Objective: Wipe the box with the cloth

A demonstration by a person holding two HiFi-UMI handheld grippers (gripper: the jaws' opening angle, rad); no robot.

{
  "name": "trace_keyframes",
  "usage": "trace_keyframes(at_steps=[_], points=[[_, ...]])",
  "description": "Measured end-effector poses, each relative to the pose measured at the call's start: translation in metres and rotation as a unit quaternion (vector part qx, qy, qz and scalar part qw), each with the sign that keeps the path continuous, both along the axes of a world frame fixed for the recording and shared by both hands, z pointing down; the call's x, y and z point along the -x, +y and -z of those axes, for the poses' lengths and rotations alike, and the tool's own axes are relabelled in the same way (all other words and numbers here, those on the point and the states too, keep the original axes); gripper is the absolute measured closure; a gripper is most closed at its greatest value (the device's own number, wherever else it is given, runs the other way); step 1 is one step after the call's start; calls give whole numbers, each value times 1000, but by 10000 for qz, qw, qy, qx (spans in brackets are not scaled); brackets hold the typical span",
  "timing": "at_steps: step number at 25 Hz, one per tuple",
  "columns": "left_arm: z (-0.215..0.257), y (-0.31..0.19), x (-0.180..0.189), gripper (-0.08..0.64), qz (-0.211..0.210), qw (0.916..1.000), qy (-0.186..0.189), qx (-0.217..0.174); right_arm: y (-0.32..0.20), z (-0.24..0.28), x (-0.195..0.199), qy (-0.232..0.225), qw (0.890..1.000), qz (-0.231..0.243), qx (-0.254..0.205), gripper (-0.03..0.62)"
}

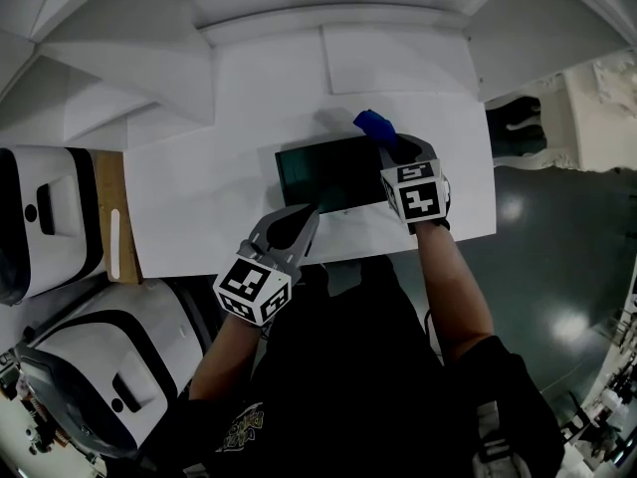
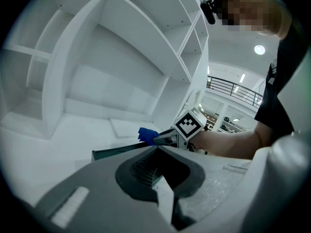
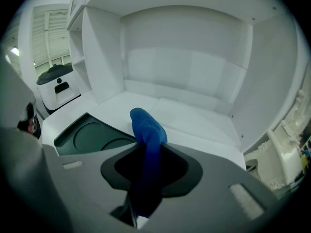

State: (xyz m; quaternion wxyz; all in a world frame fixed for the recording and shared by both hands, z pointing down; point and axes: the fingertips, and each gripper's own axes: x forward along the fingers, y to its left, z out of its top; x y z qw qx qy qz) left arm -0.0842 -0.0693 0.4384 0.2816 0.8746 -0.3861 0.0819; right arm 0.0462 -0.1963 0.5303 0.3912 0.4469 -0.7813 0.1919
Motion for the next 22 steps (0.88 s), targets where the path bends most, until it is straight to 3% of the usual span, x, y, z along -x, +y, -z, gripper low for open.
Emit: trace_keyframes(at_steps=[13, 22], points=[[3, 4, -16, 560, 5, 10000, -46, -37, 3, 13, -15, -251, 9994, 22, -250, 474], [0, 15, -29, 560, -185, 9998, -12, -5, 33, 26, -52, -377, 9982, -335, -315, 474]])
